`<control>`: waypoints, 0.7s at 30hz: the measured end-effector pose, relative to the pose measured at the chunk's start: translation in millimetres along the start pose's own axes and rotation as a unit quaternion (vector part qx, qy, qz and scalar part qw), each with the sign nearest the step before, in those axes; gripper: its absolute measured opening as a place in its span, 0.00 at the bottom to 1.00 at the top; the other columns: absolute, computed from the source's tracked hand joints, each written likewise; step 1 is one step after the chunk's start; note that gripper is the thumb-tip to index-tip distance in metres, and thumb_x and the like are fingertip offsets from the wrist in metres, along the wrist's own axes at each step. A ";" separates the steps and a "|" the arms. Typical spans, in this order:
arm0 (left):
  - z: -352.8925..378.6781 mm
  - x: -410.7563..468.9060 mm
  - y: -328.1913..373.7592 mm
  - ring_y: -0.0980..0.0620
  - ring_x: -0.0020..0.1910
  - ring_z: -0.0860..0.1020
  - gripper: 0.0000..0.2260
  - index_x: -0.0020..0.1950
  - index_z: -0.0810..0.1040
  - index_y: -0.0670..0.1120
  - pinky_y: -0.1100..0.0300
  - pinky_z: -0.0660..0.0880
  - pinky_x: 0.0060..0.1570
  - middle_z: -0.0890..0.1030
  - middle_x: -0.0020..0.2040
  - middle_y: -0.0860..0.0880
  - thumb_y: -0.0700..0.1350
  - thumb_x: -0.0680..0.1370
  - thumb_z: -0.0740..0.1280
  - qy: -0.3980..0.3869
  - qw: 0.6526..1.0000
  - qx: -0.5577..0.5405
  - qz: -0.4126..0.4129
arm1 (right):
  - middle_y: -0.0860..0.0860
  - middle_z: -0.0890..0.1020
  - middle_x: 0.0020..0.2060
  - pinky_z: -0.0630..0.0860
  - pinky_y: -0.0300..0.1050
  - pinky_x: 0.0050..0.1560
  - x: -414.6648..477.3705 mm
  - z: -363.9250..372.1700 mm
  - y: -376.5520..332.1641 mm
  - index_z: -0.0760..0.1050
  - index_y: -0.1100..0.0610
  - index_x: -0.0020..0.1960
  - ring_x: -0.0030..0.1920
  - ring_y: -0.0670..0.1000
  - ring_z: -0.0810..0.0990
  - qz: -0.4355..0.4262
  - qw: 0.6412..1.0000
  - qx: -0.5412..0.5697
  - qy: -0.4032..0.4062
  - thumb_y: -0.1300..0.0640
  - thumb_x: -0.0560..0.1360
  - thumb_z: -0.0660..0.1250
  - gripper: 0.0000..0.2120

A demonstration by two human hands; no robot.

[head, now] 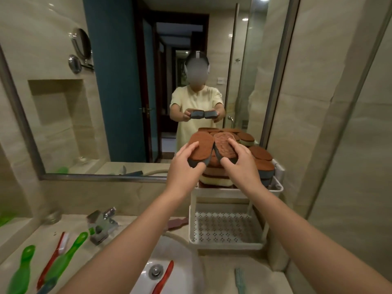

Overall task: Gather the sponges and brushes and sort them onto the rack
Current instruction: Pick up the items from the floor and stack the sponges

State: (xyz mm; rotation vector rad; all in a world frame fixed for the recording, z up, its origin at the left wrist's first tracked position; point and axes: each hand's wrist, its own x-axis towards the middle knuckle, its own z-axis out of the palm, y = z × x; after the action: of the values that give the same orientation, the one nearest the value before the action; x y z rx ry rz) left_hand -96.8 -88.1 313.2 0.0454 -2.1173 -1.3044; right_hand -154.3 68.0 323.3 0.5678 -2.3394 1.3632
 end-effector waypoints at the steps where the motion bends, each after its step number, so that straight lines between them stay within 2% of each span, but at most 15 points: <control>1: 3.7 10.3 -0.8 0.57 0.68 0.68 0.27 0.71 0.70 0.55 0.59 0.69 0.64 0.67 0.72 0.54 0.44 0.71 0.68 -0.003 1.000 0.001 -0.001 | 0.49 0.66 0.73 0.63 0.38 0.62 9.9 2.2 2.7 0.64 0.49 0.75 0.70 0.47 0.66 0.006 1.000 -0.003 0.002 0.53 0.73 0.66 0.31; 4: 13.5 38.6 -7.3 0.55 0.68 0.69 0.28 0.72 0.69 0.53 0.57 0.69 0.65 0.68 0.73 0.53 0.45 0.72 0.68 -0.017 1.000 0.022 -0.003 | 0.49 0.65 0.74 0.67 0.41 0.61 36.9 9.2 11.6 0.62 0.48 0.76 0.71 0.48 0.66 0.033 0.999 -0.025 0.010 0.52 0.75 0.65 0.31; 10: 37.2 80.4 -27.0 0.50 0.70 0.68 0.29 0.74 0.66 0.54 0.52 0.70 0.66 0.66 0.75 0.51 0.49 0.74 0.68 -0.049 0.995 0.085 -0.031 | 0.50 0.62 0.75 0.70 0.50 0.67 69.6 15.5 33.0 0.58 0.47 0.77 0.71 0.52 0.67 0.082 0.991 -0.104 -0.013 0.48 0.77 0.62 0.31; 15: 54.4 97.6 -39.7 0.48 0.74 0.62 0.28 0.74 0.66 0.54 0.53 0.66 0.69 0.63 0.76 0.46 0.49 0.75 0.69 -0.054 0.988 0.145 -0.025 | 0.52 0.64 0.75 0.68 0.54 0.69 84.7 22.9 41.2 0.58 0.52 0.78 0.73 0.54 0.65 0.083 0.984 -0.156 -0.039 0.47 0.78 0.59 0.30; 21: 61.0 107.4 -45.9 0.47 0.73 0.64 0.27 0.73 0.68 0.54 0.54 0.66 0.66 0.65 0.75 0.48 0.53 0.75 0.69 -0.040 0.981 0.189 -0.017 | 0.52 0.64 0.75 0.63 0.58 0.72 93.7 33.1 46.6 0.59 0.52 0.78 0.73 0.54 0.65 0.085 0.977 -0.191 -0.041 0.46 0.79 0.59 0.29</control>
State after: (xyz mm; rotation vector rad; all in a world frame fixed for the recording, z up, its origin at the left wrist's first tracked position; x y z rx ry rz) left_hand -228.1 -100.4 311.5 0.1926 -2.4160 -0.9169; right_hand -261.7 45.3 321.4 0.3176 -2.6758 0.9260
